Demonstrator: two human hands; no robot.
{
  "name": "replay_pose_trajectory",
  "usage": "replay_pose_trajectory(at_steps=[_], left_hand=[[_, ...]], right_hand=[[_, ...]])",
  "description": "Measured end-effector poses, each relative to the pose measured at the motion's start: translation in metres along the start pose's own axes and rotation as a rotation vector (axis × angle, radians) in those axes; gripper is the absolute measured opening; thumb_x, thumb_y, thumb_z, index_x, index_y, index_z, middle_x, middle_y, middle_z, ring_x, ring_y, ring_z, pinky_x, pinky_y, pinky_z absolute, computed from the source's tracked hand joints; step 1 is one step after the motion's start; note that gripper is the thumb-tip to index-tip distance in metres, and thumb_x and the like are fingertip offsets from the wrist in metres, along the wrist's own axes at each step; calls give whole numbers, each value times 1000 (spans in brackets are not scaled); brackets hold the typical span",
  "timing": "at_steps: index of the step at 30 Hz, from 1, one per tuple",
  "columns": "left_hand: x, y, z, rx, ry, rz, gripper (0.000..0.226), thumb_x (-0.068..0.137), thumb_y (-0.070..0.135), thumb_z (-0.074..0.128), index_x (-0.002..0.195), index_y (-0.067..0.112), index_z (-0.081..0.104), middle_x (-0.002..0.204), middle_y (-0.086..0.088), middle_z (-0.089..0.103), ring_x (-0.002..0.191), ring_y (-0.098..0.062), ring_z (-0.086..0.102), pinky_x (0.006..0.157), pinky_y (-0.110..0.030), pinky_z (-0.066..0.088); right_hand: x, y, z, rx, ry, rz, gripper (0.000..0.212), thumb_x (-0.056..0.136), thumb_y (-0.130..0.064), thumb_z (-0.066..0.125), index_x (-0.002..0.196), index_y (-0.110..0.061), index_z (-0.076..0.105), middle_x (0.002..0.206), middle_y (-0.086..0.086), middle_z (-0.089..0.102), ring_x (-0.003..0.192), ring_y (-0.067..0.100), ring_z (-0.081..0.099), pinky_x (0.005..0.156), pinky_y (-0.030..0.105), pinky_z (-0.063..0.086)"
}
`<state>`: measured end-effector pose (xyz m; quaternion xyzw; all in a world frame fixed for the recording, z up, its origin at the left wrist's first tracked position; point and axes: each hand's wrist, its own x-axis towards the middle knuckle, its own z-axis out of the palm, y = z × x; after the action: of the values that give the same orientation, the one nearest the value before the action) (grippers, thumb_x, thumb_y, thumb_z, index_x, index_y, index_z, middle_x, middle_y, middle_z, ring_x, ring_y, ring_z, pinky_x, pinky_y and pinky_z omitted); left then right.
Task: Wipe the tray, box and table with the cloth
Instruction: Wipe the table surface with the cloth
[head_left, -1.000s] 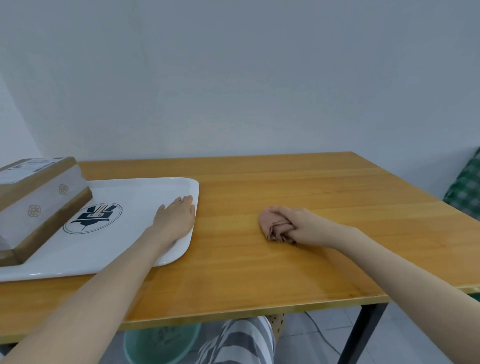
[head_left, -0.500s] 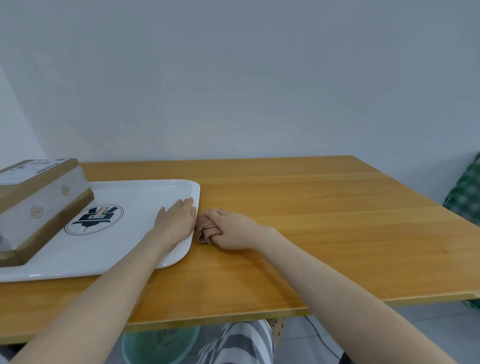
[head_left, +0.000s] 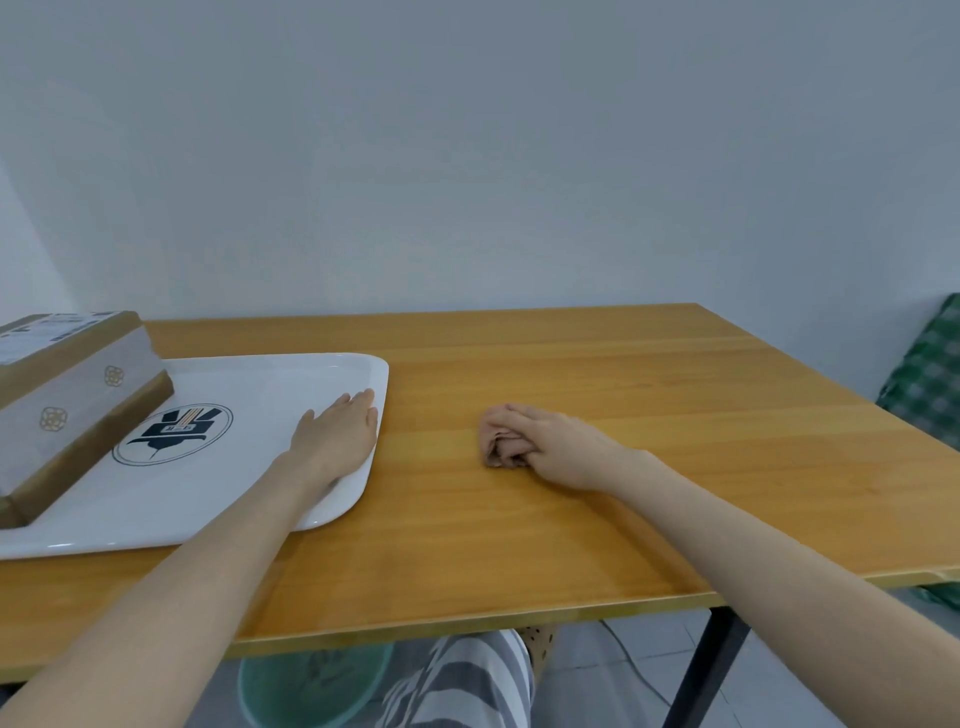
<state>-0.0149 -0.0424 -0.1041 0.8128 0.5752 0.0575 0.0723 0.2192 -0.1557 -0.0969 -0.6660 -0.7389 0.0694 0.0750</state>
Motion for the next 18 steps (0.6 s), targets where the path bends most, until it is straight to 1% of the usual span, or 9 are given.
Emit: replay_pose_trajectory(at_steps=[1,4,10,13,16,18], left_hand=[[0,2,0,-5,1,3,49,104,27,11,152,17,14,158,-4,18,147,-19,12,119,-44,10],[0,0,0,-7,3,-6,49,104,28,11,152,17,14,158,-4,18,147,-19,13,118,-44,11],[0,-1,1,-12,1,-21,50,103,29,11,152,19,13,158,-6,19,147,-19,12,119,-44,12],[0,0,1,-9,-1,-24,50,103,29,11,152,19,12,158,-6,18,148,-20,11,119,-44,11],[0,0,1,-13,-1,-31,50,103,29,11,152,19,12,158,-7,18,147,-20,12,118,-44,11],[0,1,1,-17,4,-33,50,103,28,11,152,18,13,158,-8,19,147,-21,12,118,-44,12]], right_hand=[[-6,16,-5,5,16,44,62,87,-11,40,142,-38,30,155,-8,23,135,26,37,105,39,38],[-22,61,-15,20,47,167,60,86,-8,38,138,-37,34,151,-9,31,131,25,41,100,38,40],[-61,135,-29,-1,99,454,51,89,-11,37,133,-37,37,144,-1,42,121,30,48,94,40,42],[-70,149,-27,-18,130,571,50,91,-14,37,136,-35,35,144,3,42,119,35,49,90,39,43],[-67,144,-22,-24,165,603,50,90,-13,37,136,-31,35,140,7,44,116,36,50,85,38,43],[-63,140,-21,-35,160,625,49,90,-14,36,137,-28,35,140,9,43,116,37,50,86,38,43]])
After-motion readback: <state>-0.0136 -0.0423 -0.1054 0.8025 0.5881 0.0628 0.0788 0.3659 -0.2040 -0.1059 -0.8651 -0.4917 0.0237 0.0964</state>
